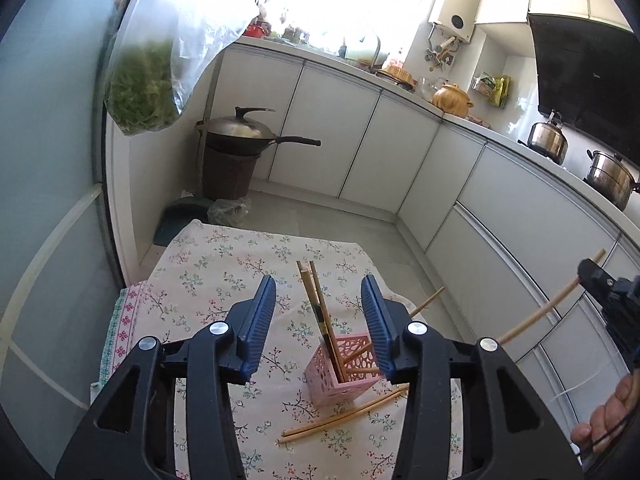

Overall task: Organize utensils
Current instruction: 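Open the right tool to drop its chopstick into the pink cup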

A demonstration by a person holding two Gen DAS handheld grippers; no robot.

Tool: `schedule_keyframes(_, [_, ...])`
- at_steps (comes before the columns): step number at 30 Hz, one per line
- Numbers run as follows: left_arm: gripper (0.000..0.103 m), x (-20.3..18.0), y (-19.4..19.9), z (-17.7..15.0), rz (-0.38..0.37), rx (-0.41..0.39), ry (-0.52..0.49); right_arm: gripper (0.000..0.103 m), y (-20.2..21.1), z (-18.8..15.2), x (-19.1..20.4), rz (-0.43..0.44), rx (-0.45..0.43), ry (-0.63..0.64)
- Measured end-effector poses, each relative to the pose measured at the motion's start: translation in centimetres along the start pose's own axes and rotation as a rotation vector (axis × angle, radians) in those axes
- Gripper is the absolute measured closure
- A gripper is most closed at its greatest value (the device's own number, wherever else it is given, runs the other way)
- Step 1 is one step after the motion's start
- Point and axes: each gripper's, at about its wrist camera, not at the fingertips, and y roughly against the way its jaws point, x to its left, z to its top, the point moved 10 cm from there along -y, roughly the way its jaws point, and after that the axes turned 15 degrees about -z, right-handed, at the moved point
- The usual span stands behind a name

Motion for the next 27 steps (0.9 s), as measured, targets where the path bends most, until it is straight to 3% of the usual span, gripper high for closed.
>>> schedule_keyframes(5, [0.059, 0.3, 0.0, 0.3, 0.001, -0.001, 0.001, 0.095, -4.5, 0.6, 1.6, -0.048, 0.012, -0.006])
schedule_keyframes(11, [0.057, 0.2, -0.7, 0.3, -0.008, 0.014, 0.005, 0.091, -8.6, -1.7, 1.7, -0.079, 0.045, -0.017])
schedule_keyframes(15, [0.055, -0.7, -0.3, 0.5, -0.016, -0.001, -0.025, 0.081, -8.0, -2.3, 1.4, -0.068, 0.037, -0.028])
schedule_keyframes(20, [0.05, -1.8, -0.3, 0.1, -0.017, 0.001, -0.064, 0.08, -6.4, -2.7, 1.3, -0.082, 0.019, 0.03])
schedule_keyframes(27, [0.041, -3.5, -0.4, -1.1, 0.001, 0.018, -0.144, 0.071, -4.5, -4.7, 0.7, -0.108, 0.017, 0.1])
